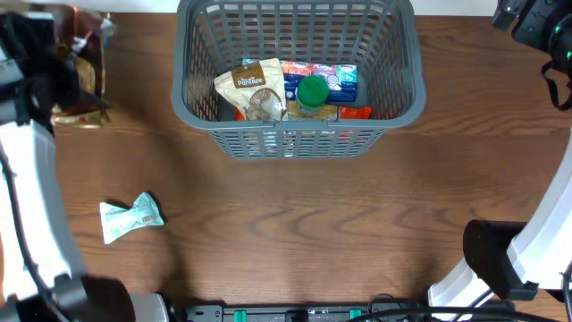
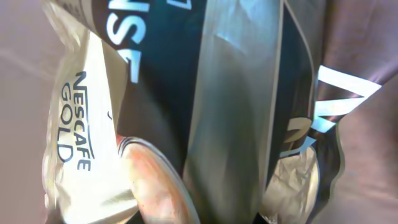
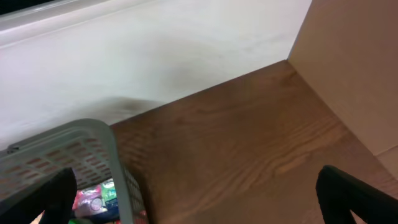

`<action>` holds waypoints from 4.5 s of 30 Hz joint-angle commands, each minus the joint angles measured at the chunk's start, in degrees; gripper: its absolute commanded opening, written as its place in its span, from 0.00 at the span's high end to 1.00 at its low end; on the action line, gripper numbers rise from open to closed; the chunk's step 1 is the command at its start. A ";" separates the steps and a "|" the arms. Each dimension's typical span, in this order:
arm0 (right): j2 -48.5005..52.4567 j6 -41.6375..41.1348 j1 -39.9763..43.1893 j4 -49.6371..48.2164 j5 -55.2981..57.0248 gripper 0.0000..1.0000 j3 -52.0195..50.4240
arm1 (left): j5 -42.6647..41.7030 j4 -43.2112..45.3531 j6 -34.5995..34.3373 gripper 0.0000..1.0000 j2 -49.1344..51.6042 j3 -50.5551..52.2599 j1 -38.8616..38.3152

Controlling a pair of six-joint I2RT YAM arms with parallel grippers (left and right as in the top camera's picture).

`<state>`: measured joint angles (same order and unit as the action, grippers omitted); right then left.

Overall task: Pack container
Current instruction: 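Lift the Nescafe Gold bag with the left gripper into the basket, then release the Nescafe bag in the basket and withdraw the left gripper, then lower the left gripper onto the teal wipes packet and grasp it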

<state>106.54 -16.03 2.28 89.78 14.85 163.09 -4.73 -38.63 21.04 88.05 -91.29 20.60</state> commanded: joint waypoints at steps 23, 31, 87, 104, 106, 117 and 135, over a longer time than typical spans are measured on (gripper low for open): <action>-0.42 -0.66 0.31 0.07 0.11 0.01 0.68 | -26.34 22.56 -3.82 0.94 -7.02 -5.92 -29.68; -0.42 -0.66 0.31 0.07 0.11 0.01 0.68 | -26.38 21.70 -3.80 0.94 1.27 -5.92 -37.00; -0.42 -0.66 0.31 0.07 0.11 0.01 0.68 | 25.35 -32.74 -38.97 0.01 -14.69 -10.84 -24.50; -0.42 -0.66 0.31 0.07 0.11 0.01 0.68 | 24.72 -49.77 -105.24 0.01 -12.07 7.87 -20.24; -0.42 -0.66 0.31 0.07 0.11 0.01 0.68 | 24.61 -47.67 -107.54 0.01 -12.07 12.66 -20.24; -0.42 -0.66 0.31 0.07 0.11 0.01 0.68 | 19.10 -26.01 -103.95 0.01 -12.07 37.57 -16.74; -0.42 -0.66 0.31 0.07 0.11 0.01 0.68 | 17.09 -11.02 -89.64 0.01 -11.34 45.33 -3.48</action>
<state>106.54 -16.12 2.28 89.78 14.83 163.09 12.29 -50.04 -70.24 75.88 -46.35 16.34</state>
